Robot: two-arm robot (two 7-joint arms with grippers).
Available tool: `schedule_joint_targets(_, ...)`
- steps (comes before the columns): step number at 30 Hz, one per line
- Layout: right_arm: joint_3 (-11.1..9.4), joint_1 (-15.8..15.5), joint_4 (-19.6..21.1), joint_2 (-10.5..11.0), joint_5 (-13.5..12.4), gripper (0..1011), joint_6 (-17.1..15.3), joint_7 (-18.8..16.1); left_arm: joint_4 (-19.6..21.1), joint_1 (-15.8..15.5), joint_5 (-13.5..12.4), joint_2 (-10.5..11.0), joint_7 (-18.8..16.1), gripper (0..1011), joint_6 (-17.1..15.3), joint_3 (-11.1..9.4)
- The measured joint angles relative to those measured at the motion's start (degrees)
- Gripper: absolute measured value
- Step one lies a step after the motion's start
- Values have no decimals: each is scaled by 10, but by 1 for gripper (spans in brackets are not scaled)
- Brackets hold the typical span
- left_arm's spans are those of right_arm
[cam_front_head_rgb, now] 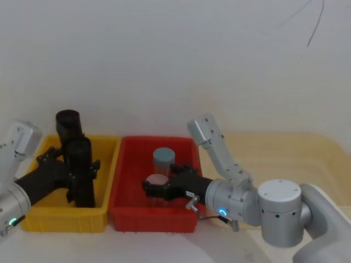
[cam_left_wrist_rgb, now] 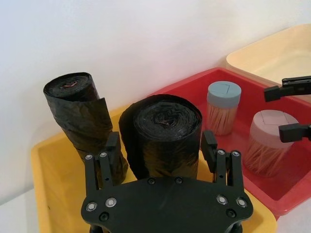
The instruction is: Pick up the garbage bag with the one hand and transfer it to the other hand.
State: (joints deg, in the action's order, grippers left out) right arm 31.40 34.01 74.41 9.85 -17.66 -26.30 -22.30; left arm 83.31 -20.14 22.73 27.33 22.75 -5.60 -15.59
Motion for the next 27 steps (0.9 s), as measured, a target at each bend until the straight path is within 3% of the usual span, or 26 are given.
schedule_joint_targets(27, 9, 0, 6, 6, -13, 1001, -9, -7, 0, 0, 0, 0, 0, 1001, 0, 0)
